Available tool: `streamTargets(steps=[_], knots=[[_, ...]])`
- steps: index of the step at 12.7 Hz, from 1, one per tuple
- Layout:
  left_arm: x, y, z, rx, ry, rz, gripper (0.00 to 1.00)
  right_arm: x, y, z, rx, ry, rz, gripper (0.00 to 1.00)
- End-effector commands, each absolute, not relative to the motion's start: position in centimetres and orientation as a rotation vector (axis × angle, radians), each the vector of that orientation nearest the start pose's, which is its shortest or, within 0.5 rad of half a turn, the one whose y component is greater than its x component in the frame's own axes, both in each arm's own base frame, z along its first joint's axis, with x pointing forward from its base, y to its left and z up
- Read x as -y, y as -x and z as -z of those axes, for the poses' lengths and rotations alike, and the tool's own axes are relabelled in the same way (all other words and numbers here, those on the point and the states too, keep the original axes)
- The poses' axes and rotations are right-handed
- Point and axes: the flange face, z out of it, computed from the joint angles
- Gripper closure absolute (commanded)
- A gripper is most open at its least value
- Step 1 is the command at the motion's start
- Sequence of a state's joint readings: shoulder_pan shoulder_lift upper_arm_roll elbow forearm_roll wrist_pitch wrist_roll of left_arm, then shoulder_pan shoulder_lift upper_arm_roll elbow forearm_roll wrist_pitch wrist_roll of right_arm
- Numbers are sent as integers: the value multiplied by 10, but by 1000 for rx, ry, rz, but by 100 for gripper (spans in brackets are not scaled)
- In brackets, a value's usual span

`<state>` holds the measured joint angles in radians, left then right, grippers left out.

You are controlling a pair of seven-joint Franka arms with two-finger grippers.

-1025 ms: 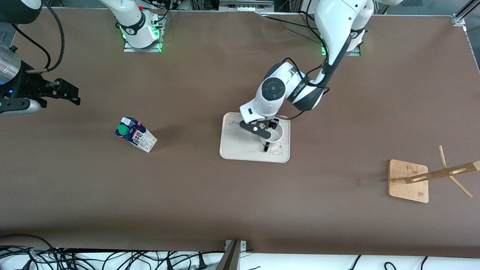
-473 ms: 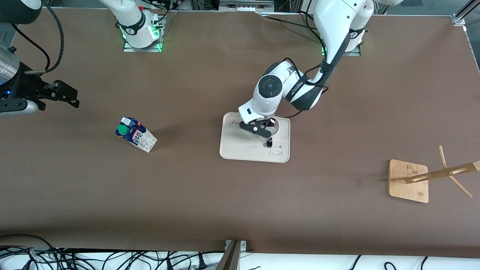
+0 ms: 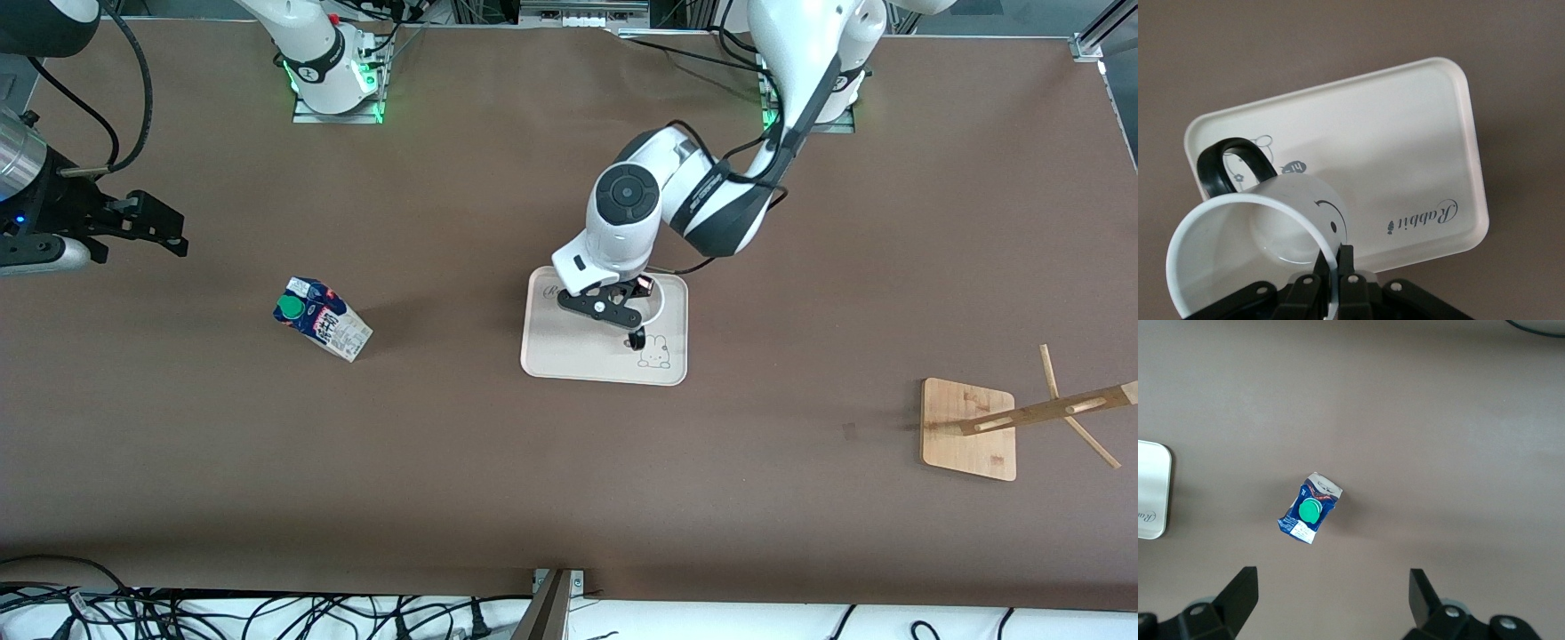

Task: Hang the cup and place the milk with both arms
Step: 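Lower the left gripper onto the mug rim and grasp it, then lift the mug with the left gripper and carry it to the stand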

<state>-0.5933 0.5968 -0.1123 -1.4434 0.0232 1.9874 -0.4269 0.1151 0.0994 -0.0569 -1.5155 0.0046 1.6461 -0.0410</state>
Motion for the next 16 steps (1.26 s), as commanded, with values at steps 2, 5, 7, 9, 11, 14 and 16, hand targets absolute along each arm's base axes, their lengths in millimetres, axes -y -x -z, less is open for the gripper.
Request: streamTargets(steps=[2,5,7,9,11,14,16], knots=[[421,-574,-429,-394,2984,29,100,-37,-590,-602,163,3145,63,0],[330,-616,-502,-263,2973,195,100,-37,-590,-602,163,3145,63,0],[255,-642,-533,-233,3066,195,100,-37,-590,-602,163,3145,63,0],[179,-664,-541,-225,3160,172,100,-37,-590,-602,163,3145,63,0],[141,-674,-539,-147,3179,165,100,-38,-589,-602,165,3144,63,0],[89,-688,-538,-69,3234,179,100,-38,-590,-602,162,3143,63,0],[58,-693,-541,-84,3227,199,100,-38,-590,-602,162,3143,63,0]])
